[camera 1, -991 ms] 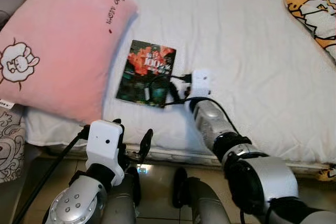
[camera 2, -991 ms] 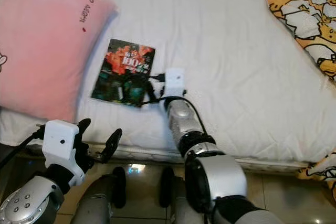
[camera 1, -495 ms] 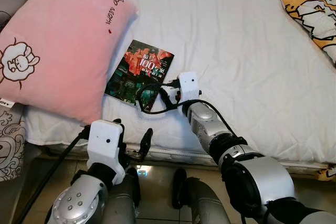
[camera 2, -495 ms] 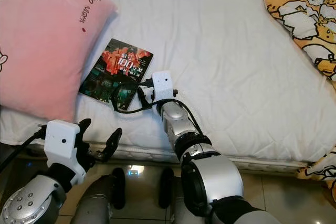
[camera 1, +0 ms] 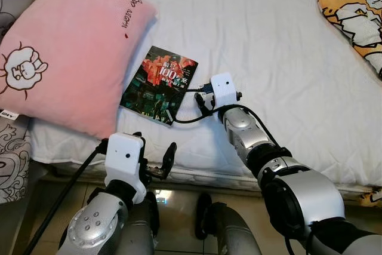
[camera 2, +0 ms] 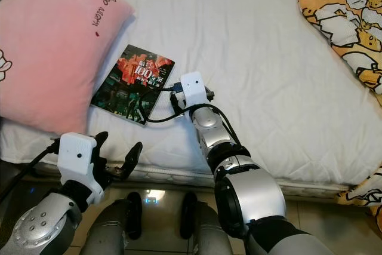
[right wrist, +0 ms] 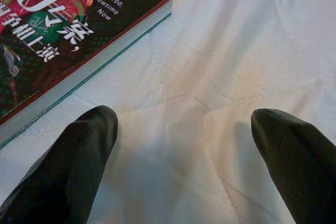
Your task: Clean up the room
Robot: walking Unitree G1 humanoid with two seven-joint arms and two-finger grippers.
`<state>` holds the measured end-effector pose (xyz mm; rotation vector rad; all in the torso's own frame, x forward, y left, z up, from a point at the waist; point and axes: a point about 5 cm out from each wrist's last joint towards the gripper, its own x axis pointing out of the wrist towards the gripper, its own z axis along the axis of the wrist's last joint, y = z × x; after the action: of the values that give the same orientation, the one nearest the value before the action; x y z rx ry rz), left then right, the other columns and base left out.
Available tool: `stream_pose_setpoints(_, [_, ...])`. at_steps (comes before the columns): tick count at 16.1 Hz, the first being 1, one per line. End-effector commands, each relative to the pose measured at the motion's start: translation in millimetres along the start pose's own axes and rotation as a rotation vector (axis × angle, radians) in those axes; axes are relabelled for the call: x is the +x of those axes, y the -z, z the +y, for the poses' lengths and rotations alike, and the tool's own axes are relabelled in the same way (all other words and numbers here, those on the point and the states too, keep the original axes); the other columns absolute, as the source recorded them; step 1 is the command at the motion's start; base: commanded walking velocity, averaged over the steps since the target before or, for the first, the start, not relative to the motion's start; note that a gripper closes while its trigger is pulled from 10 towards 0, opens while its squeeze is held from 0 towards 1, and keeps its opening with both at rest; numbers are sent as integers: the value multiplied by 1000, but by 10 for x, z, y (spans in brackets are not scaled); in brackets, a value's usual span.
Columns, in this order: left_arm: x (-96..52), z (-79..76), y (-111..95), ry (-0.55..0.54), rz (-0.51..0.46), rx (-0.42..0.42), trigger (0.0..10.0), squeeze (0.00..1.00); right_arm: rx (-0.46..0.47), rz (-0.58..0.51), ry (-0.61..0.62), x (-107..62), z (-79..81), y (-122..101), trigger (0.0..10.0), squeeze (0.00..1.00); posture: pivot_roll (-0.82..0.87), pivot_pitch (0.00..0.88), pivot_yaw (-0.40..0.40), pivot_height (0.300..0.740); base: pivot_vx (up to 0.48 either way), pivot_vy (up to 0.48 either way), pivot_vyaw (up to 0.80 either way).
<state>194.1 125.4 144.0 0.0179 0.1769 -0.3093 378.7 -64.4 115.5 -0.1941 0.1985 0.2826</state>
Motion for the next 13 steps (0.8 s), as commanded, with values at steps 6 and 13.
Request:
stream_pose_setpoints(6, [589, 364, 1, -161, -82, -23, 10000, 0, 130, -126, 188, -192, -544, 234, 10000, 0, 366, 0, -154, 740, 0, 0, 0])
stream_pose_setpoints(13, [1077, 699, -2, -267, -171, 10, 10000, 0, 296, -240, 316, -914, -831, 909, 10000, 0, 153, 0, -38, 740, 0, -201, 0])
